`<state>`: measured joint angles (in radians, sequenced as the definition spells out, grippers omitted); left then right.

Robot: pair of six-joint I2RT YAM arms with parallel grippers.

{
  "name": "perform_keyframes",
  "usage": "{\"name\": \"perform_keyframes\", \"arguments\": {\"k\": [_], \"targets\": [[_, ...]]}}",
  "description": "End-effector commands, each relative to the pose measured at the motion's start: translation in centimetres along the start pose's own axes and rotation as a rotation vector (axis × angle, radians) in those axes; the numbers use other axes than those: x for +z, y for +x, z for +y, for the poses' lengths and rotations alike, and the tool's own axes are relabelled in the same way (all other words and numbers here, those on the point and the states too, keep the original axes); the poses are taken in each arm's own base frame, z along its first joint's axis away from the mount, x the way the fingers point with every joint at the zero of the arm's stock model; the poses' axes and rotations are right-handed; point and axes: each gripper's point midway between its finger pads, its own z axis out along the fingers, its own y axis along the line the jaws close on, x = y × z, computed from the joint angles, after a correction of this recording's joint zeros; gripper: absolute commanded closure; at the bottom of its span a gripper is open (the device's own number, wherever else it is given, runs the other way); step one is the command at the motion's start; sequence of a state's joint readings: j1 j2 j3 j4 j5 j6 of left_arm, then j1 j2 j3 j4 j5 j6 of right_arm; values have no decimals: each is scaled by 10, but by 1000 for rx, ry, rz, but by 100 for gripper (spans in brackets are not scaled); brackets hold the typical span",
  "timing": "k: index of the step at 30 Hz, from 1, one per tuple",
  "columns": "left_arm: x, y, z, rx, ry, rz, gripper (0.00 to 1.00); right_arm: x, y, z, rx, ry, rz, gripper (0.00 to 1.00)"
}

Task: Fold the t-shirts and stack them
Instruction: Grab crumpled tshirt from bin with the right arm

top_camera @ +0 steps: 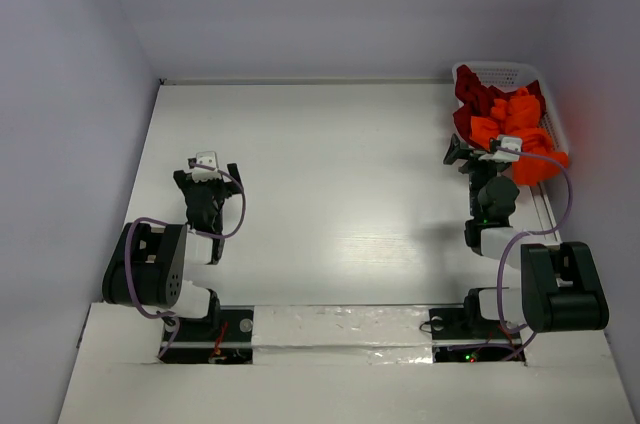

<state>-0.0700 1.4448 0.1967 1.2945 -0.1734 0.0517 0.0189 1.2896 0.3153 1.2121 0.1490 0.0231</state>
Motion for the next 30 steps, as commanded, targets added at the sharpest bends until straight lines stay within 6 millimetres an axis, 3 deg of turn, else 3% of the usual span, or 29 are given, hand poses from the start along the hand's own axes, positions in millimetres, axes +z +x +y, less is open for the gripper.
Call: {"name": "perform_keyframes", "arguments": {"k": [1,5,6,7,8,9,10,11,12,13,14,15,16,17,18,20,22,23,25,26,28,29,30], "targets": [[9,-70,-1,-62,-1,-256,1,9,-27,1,4,-2,-87,0],[7,-76,5,-71,-31,-278,1,8,-32,-9,20,57,-98,0],[7,-76,12,-80,-73,-251,1,5,-13,-29,47,178,-7,0],[11,-76,15,-98,-102,-218,1,19,-41,-33,79,229,-37,0],[27,-107,17,-117,-137,-243,1,26,-42,-37,85,269,7,0],[35,-78,20,-68,-172,-62,1,35,-47,-36,65,273,46,0],[45,-86,22,-86,-201,-23,1,48,-60,-30,49,254,78,0],[64,-133,17,-146,-205,-72,1,53,-68,-26,65,241,78,0],[68,-115,13,-138,-207,59,1,53,-66,-23,110,240,114,0],[75,-126,8,-162,-198,79,1,57,-73,-19,130,231,124,0],[86,-166,0,-218,-170,35,1,68,-96,-13,153,215,103,0],[88,-156,-9,-211,-135,117,1,69,-89,-6,162,189,174,0],[91,-166,-13,-227,-122,119,1,72,-91,-2,170,181,201,0],[92,-186,-19,-257,-93,90,1,85,-108,1,193,185,196,0],[90,-197,-25,-273,-55,74,1,89,-110,-5,256,253,202,0],[85,-217,-54,-297,115,52,1,80,-92,-20,304,398,317,0],[73,-236,-86,-299,296,35,1,81,-97,-32,306,514,376,0],[71,-255,-90,-318,321,11,1,82,-99,-33,295,526,384,0],[73,-256,-89,-428,257,67,1,81,-109,-34,307,525,351,0],[73,-271,-87,-460,243,52,1,80,-112,-34,321,526,332,0],[62,-280,-100,-465,322,76,1,80,-119,-26,337,465,314,0],[56,-297,-105,-426,374,49,1,81,-121,-22,338,437,317,0],[53,-294,-99,-416,341,71,1,81,-120,-15,335,395,333,0]]}}
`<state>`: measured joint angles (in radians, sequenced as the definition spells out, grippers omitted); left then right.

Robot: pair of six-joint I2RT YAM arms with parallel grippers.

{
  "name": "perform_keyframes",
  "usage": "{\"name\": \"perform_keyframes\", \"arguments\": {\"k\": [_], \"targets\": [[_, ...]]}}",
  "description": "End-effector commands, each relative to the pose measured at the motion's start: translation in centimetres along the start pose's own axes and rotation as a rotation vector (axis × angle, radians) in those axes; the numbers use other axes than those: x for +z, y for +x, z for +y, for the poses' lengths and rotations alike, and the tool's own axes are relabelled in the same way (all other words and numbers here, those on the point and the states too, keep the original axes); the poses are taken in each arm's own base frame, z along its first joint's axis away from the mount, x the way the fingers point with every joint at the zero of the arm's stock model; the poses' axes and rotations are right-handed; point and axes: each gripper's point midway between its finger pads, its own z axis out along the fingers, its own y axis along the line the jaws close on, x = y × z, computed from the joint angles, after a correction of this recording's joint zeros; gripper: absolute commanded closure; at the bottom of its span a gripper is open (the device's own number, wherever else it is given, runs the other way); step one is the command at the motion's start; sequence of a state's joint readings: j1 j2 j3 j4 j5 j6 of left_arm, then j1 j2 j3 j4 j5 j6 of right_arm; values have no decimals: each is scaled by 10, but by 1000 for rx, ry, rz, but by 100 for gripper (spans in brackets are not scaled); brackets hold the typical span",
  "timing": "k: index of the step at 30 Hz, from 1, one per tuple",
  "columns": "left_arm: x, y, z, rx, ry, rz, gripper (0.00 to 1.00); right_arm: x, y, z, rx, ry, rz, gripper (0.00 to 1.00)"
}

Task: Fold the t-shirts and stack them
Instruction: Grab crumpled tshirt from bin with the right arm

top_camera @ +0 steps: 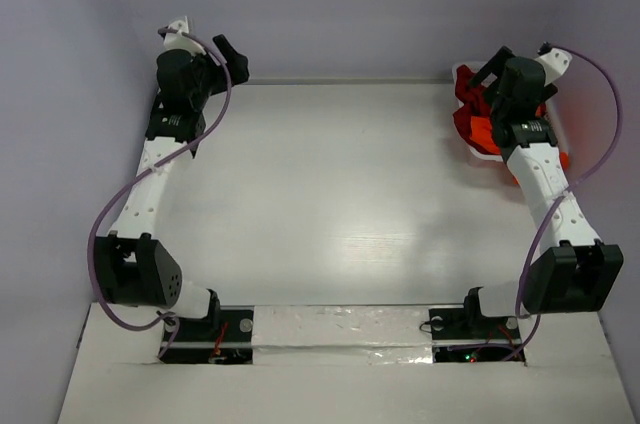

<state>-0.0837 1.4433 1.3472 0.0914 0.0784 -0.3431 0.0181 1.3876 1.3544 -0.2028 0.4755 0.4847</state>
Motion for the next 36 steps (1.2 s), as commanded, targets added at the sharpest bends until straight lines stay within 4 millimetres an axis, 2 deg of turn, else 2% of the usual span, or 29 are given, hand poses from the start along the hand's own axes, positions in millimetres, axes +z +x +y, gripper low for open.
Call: {"name": "perform_keyframes", "arguments": {"k": [1,2,3,6,7,8,9,10,11,12,13,15,18,20,22,24,27,28,30,33,36], "targets": [[-27,-39,-27,-36,53,-26,1,-17,-10,5,25,-50,9,0],[-30,-34,-18,-53,10,-28,1,-15,-7,4,26,-37,23,0],[-43,-54,-21,-49,27,-108,1,-14,-7,-2,17,-3,24,0],[-49,-51,-10,-133,13,-113,1,-6,12,-21,-80,103,101,0],[-44,-46,-13,-119,28,-71,1,-2,19,-18,-121,90,136,0],[-44,-69,-24,-87,45,-77,1,7,28,-15,-159,88,178,0],[-23,-28,-8,-88,-17,99,1,11,36,-19,-174,112,207,0],[-17,-21,-5,-91,-48,160,1,11,49,-31,-199,173,255,0],[-16,-43,-15,-90,-57,142,1,14,55,-36,-209,207,273,0],[-7,-14,1,-100,-125,253,1,17,60,-35,-223,206,292,0],[-6,-14,6,-98,-160,259,1,23,74,-40,-244,224,333,0],[-7,-13,9,-102,-173,260,1,26,88,-41,-260,214,371,0],[-13,-10,8,-94,-158,255,1,28,87,-36,-239,190,345,0],[-15,-7,4,-70,-121,266,1,27,86,-33,-231,166,340,7],[-18,-5,-1,-66,-87,264,1,27,88,-24,-222,119,351,0],[-18,-3,-1,-72,-84,267,1,28,90,-23,-221,111,359,0],[-15,2,1,-78,-90,285,1,32,99,-27,-232,135,383,44],[-14,4,1,-80,-88,295,1,33,104,-29,-241,145,400,53],[-13,5,1,-81,-93,305,1,37,117,-35,-261,164,434,50],[-12,2,0,-86,-89,295,1,37,134,-43,-280,182,470,51],[-14,0,-2,-92,-83,287,1,37,139,-46,-279,180,470,44]]}}
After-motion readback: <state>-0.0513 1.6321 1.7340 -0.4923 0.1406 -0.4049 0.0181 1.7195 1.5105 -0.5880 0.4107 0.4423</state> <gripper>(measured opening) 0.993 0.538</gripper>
